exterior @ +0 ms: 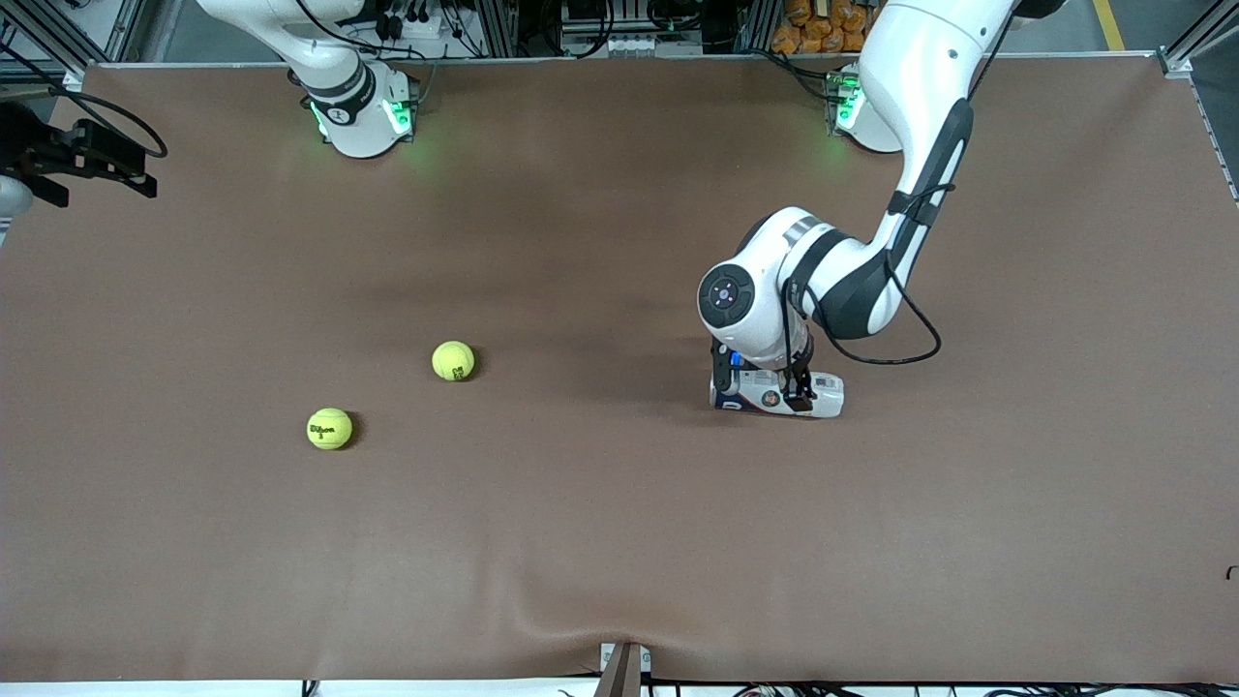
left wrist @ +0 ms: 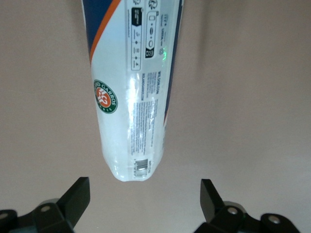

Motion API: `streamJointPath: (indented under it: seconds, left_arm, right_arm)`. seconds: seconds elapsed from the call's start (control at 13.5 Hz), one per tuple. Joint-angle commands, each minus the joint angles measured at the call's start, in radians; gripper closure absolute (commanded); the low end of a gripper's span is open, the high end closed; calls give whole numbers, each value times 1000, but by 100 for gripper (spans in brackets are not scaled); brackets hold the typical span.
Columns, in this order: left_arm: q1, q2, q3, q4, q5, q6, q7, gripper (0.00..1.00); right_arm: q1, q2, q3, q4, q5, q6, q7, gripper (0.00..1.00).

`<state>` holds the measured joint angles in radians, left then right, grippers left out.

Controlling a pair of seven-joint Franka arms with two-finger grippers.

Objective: Insert tennis ball vertically with right arm
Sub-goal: 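Close the left gripper around the can's closed end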

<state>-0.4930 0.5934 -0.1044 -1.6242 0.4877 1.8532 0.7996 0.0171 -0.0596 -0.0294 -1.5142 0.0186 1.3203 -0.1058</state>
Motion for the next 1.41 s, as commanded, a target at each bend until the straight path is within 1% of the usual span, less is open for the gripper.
streamJointPath:
  seconds: [0.0, 0.37, 0.52, 0.74, 1.04, 1.34]
  left_arm:
    - [-4, 20, -3, 6, 48, 15, 15, 0]
    - [-4, 57, -3, 6, 54, 87, 10, 0]
    - [-6, 71, -3, 6, 55, 98, 1, 0]
    - [-6, 91, -3, 7, 97, 101, -3, 0]
    - [-1, 112, -1, 7, 95, 144, -10, 0]
    - [2, 126, -1, 4, 97, 149, -39, 0]
  right_arm:
    - [-9, 6, 6, 15, 1, -12, 12, 0]
    - [-9, 6, 8, 14, 1, -12, 11, 0]
    - [-9, 6, 6, 14, 1, -13, 11, 0]
    - [-9, 6, 6, 14, 1, -13, 11, 0]
    - [-8, 6, 8, 14, 1, -13, 11, 0]
    - [-9, 6, 6, 14, 1, -12, 11, 0]
